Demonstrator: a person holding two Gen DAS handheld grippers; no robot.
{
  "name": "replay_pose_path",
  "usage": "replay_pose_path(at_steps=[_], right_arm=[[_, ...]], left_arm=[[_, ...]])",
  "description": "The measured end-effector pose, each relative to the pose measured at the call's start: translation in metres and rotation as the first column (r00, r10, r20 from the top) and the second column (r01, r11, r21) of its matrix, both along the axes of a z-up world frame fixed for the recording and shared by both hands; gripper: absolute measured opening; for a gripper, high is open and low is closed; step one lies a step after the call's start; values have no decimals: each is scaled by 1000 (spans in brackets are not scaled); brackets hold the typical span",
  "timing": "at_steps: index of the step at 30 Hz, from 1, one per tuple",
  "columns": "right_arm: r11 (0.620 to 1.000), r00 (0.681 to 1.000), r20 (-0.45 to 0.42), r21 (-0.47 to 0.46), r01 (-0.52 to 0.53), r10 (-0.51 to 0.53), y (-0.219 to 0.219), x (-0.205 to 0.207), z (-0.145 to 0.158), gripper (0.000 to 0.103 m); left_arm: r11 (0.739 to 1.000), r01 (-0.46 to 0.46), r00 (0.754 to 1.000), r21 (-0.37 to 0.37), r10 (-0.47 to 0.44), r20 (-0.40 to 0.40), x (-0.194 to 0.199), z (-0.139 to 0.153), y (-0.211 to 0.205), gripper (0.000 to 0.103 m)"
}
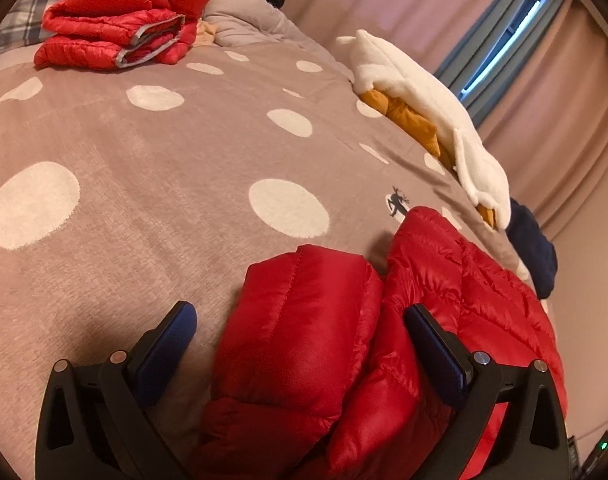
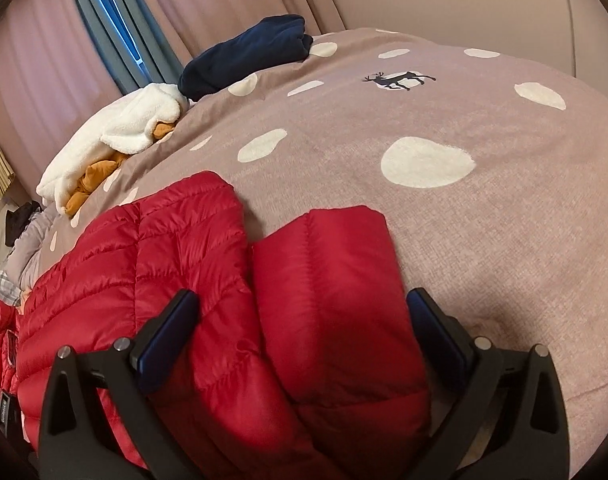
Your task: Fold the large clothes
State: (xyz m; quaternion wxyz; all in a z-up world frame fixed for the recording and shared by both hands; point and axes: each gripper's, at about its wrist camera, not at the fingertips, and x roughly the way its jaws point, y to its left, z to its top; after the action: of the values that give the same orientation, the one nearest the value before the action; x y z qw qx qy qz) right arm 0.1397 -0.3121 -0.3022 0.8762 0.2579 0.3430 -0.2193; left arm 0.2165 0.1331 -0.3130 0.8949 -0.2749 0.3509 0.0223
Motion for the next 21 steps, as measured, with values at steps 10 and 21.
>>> replay_pose_path(at_steps=[10, 21], right_arm=[[994, 998, -63, 110, -16, 23, 0, -15, 22, 103], [831, 983, 125, 555, 46, -137, 16, -99, 10, 103]], left_arm=[[997, 41, 993, -59, -47, -109, -28, 24, 9, 102], [911, 189, 969, -367, -234, -82, -81, 11, -11, 102]])
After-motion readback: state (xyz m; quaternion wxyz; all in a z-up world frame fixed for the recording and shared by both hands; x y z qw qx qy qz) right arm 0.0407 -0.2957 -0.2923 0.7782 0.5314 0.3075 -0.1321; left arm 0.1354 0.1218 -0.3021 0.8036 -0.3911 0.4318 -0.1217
